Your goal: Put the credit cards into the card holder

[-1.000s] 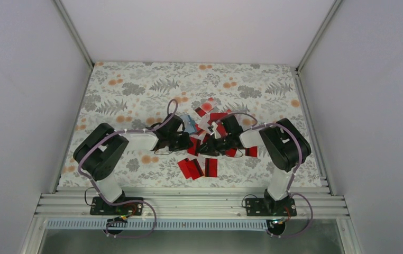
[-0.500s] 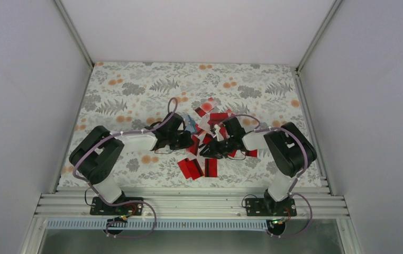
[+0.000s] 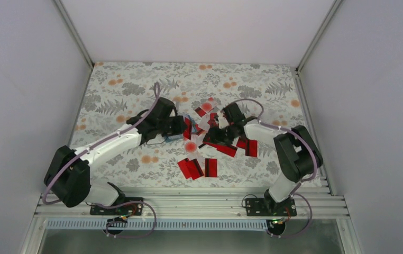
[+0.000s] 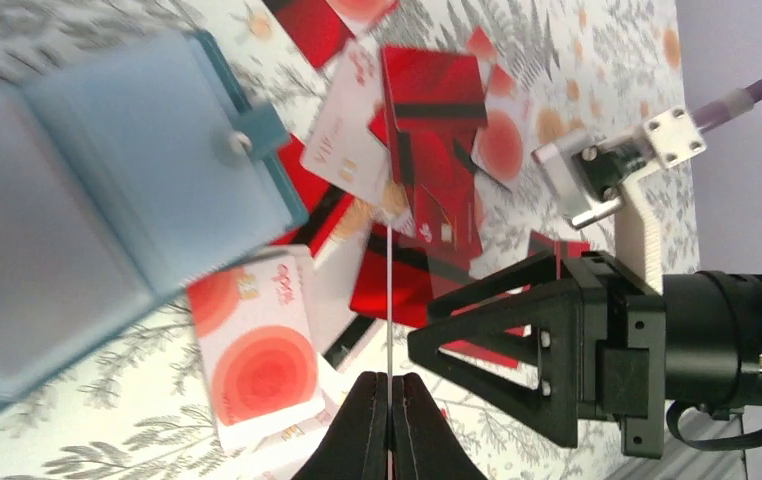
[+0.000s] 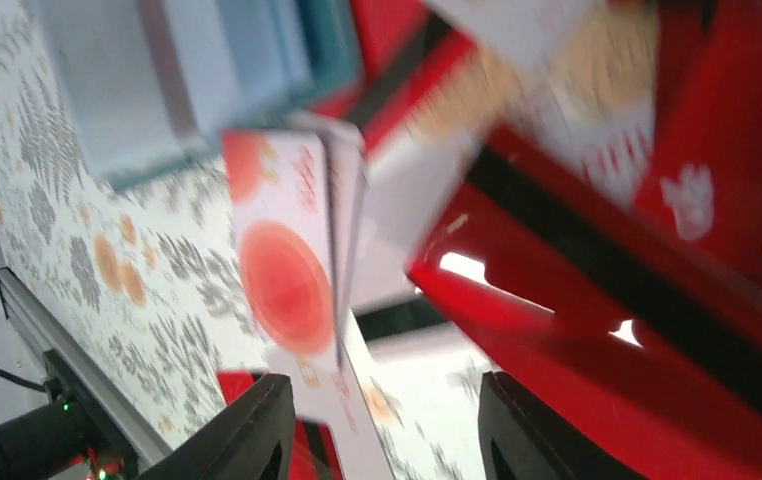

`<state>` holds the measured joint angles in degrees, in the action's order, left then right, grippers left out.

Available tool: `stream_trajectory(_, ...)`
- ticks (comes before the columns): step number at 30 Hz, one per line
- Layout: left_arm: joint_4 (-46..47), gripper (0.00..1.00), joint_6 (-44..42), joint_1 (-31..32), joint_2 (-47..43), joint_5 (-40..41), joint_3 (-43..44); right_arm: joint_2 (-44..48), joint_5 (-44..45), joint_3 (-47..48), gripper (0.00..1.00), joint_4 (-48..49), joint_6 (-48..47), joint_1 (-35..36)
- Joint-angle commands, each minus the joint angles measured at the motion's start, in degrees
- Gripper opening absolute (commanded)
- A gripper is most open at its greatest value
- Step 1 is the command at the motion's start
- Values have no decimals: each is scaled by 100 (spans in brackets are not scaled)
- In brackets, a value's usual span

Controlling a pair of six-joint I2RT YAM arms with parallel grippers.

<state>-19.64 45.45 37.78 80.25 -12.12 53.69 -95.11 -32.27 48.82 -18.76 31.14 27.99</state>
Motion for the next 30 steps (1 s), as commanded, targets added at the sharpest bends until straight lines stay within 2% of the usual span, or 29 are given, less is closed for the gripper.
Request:
stream_trajectory(1, -702, 2, -213, -276, 3, 421, 188, -513, 226, 944, 48, -384, -371, -27)
stream_trajectory(11, -850, 2, -510, -977, 461, 592, 486, -1580, 188, 2517, 51, -620, -407, -30)
stream_trajectory(20, -138, 2, -826, -1526, 1055, -299, 221, -2309, -434, 3629, 52, -498, -641, -5)
stream_trajectory(30, 180, 2, -1049, -1956, 1657, -1324, 319, -2906, -1143, 4129, 52, -202, -905, 87)
